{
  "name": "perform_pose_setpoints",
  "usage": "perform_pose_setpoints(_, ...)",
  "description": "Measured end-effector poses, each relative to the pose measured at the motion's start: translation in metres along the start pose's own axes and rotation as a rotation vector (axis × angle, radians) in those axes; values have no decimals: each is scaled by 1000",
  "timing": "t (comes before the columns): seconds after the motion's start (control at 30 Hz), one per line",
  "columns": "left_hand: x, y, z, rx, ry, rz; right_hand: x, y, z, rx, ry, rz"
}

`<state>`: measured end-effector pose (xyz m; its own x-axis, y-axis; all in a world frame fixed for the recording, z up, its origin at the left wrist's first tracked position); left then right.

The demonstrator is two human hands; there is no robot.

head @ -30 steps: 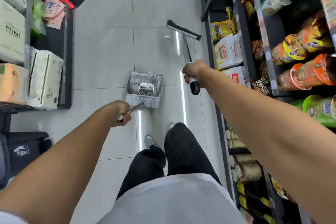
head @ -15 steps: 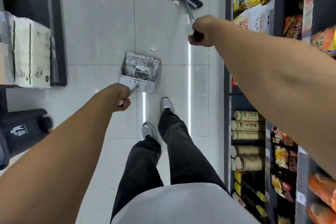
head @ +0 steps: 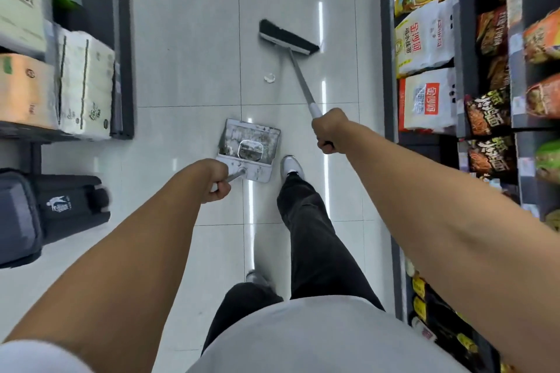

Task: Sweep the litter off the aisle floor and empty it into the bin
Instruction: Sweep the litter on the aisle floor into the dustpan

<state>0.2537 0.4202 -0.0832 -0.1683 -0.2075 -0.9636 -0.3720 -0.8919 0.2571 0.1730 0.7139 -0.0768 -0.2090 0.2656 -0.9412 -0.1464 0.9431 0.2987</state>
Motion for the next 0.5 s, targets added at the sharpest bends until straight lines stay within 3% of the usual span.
perform_pose_setpoints(0.3,-28,2,-193,15,-145,-37,-79,-88,179,-328,68,111)
perform_pose_setpoints(0.5,-49,18,-293,37,-124,21,-138,-113,280,-373,-38,188)
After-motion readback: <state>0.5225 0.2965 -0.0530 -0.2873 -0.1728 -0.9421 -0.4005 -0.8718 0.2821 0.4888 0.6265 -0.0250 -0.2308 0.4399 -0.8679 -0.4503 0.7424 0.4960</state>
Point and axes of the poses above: each hand's wrist, its own x-axis towards the middle knuckle, its own y-axis out of the back of the hand, z = x × y, the point moved 10 cm from there along x, towards the middle knuckle, and after that the axes turned 12 degrees about -y, right-handed, at the moved point
